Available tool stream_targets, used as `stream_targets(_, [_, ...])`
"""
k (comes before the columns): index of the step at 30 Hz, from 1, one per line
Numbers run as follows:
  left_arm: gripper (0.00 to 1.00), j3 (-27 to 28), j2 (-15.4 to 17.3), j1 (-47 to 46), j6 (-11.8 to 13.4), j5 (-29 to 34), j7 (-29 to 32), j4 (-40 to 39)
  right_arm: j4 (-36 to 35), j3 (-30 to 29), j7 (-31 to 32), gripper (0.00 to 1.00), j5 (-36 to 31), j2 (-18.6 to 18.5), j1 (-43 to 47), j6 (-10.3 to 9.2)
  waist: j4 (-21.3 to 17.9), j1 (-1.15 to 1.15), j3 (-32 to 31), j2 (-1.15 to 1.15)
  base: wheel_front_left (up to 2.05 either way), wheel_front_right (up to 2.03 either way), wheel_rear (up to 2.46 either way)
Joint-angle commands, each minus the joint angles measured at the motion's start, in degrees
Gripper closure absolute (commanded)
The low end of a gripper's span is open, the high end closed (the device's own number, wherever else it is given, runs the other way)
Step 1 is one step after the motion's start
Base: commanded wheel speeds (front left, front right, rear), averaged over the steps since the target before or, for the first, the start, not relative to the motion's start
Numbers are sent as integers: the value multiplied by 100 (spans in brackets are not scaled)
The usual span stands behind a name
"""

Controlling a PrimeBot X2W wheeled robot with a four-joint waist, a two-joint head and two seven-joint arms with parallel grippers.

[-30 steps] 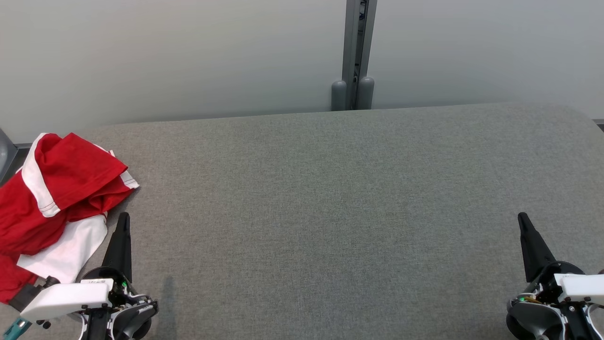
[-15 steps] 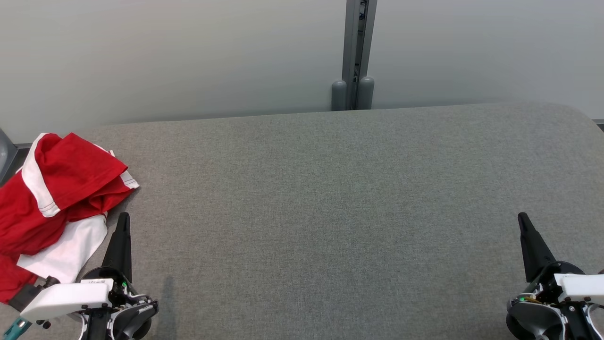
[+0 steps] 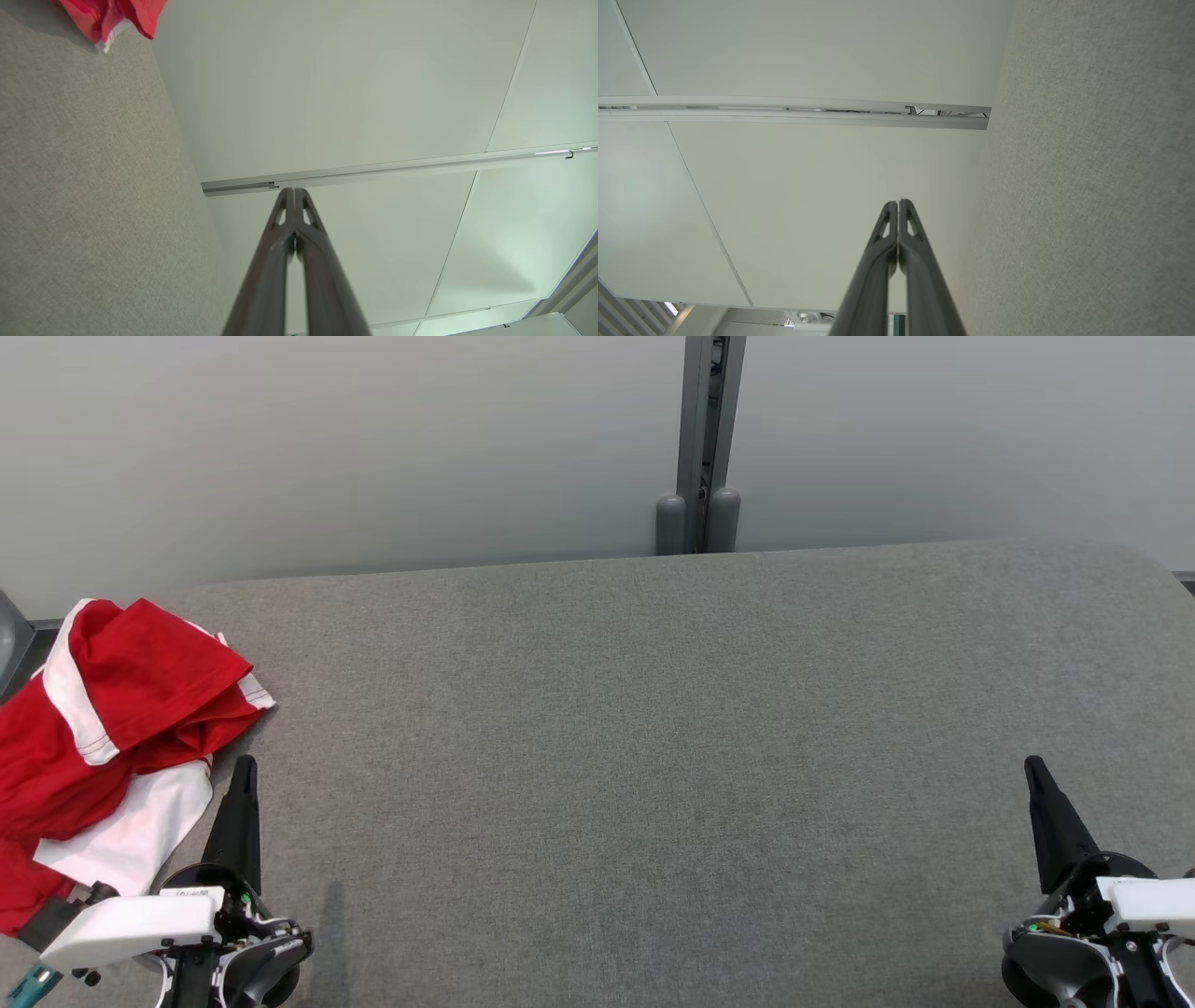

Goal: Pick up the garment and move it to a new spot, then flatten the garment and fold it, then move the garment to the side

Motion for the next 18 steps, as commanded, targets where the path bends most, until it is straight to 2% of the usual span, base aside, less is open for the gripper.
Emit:
stream_targets(1, [100, 18, 32, -90, -26, -1, 15, -17, -17, -5, 15, 100, 11, -48, -50, 3, 0, 0, 0, 0, 0, 0, 0])
stream_targets(17, [100, 18, 32, -90, -26, -1, 15, -17, -17, -5, 15, 100, 11, -48, -50, 3, 0, 0, 0, 0, 0, 0, 0])
stream_targets(18, [0, 0, 0, 0, 0, 0, 0, 0, 0, 0, 0, 0, 0, 0, 0, 0, 0, 0, 0, 0, 0, 0, 0])
